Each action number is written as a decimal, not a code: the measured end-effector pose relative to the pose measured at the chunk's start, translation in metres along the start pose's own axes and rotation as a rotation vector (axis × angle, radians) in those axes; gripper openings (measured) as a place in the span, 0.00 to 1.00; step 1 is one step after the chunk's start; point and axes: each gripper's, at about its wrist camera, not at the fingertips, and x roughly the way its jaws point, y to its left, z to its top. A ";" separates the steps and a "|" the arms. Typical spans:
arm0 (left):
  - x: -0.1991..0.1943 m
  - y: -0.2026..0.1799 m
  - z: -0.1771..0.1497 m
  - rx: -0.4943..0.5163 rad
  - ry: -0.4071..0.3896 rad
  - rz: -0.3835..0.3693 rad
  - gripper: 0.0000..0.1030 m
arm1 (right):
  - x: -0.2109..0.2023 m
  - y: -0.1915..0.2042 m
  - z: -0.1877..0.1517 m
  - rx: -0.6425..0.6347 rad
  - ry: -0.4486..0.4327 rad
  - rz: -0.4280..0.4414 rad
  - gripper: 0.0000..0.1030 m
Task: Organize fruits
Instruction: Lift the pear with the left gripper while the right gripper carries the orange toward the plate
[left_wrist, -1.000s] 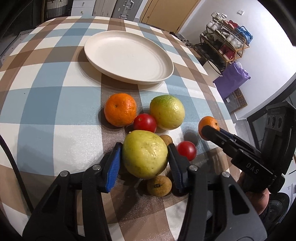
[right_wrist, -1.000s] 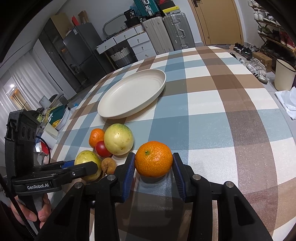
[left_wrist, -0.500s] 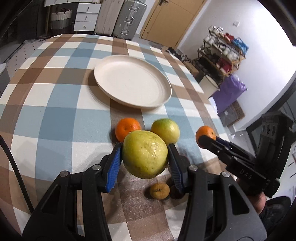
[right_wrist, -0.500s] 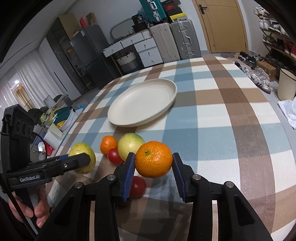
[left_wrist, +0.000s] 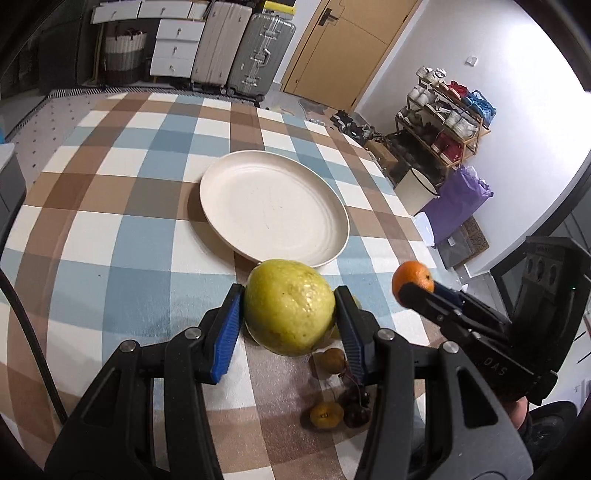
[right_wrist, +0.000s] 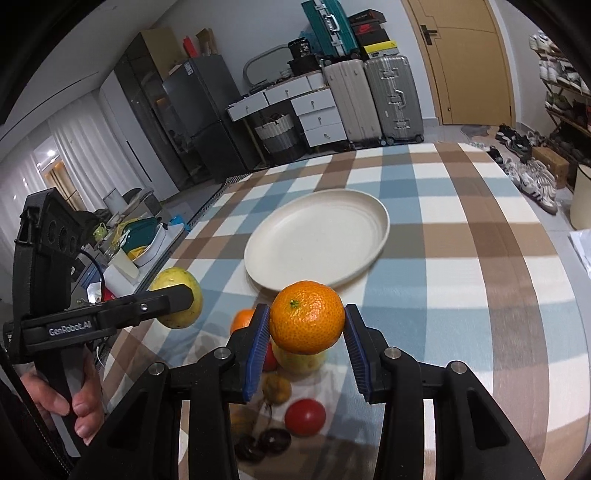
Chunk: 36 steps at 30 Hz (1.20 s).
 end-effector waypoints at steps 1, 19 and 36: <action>0.002 0.001 0.002 -0.005 0.002 0.000 0.45 | 0.000 0.002 0.004 -0.009 -0.010 0.003 0.39; 0.048 -0.004 0.069 0.032 0.053 -0.004 0.45 | 0.045 -0.009 0.059 0.017 0.022 0.055 0.39; 0.121 0.013 0.100 -0.011 0.136 0.011 0.45 | 0.103 -0.026 0.086 0.033 0.098 0.075 0.39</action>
